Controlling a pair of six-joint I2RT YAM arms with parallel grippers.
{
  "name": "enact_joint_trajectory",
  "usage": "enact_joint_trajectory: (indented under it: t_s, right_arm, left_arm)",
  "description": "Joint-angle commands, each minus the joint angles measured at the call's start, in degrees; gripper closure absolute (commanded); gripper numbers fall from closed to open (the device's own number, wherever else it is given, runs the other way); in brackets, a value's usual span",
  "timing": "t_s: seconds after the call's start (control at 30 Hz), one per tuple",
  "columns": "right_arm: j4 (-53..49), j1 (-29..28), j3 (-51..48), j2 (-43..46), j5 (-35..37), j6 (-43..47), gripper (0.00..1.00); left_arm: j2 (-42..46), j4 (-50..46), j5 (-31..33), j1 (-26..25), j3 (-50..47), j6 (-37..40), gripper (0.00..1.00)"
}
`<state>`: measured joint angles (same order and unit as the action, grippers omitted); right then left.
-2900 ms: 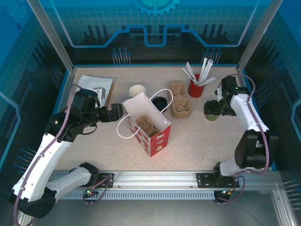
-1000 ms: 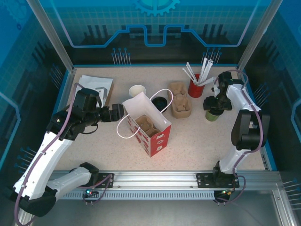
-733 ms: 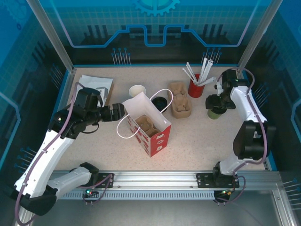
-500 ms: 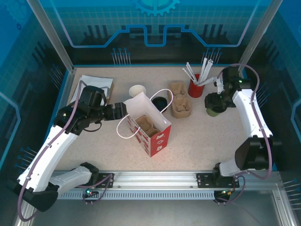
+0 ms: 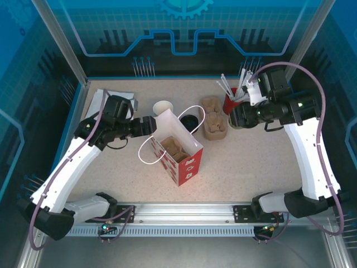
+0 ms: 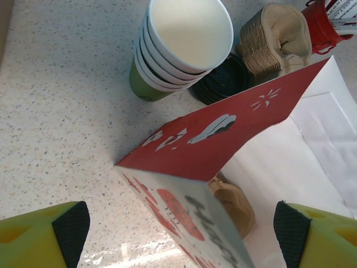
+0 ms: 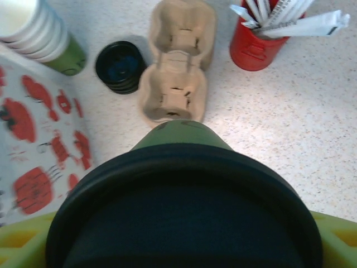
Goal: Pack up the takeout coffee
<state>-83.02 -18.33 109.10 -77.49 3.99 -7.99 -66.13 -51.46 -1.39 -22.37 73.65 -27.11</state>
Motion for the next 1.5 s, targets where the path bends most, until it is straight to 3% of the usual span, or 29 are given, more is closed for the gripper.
enact_joint_trajectory:
  t_s: [0.0, 0.27, 0.6, 1.2, 1.47]
  right_arm:
    - [-5.6, -4.4, 6.9, -1.4, -2.0, -4.3, 0.17]
    - [-7.5, -16.3, 21.5, -6.8, -3.7, -9.6, 0.18]
    - [-0.7, -30.1, 24.1, -13.1, -5.9, -12.2, 0.18]
    - [0.3, -36.8, 22.3, -22.9, -2.7, -12.4, 0.18]
    - [0.0, -37.5, 19.4, -24.3, -5.6, -13.0, 0.18]
  left_arm:
    - [-2.1, 2.6, -2.6, 0.5, 2.9, -0.6, 0.11]
    - [-6.0, 2.9, -3.7, 0.5, 3.7, 0.3, 0.17]
    - [-5.9, 4.1, -4.6, 0.5, 2.7, -1.0, 0.28]
    - [-3.9, 5.8, -6.3, 0.5, -1.4, -3.4, 0.42]
    - [-3.4, 6.4, -6.7, 0.5, -2.8, -4.0, 0.46]
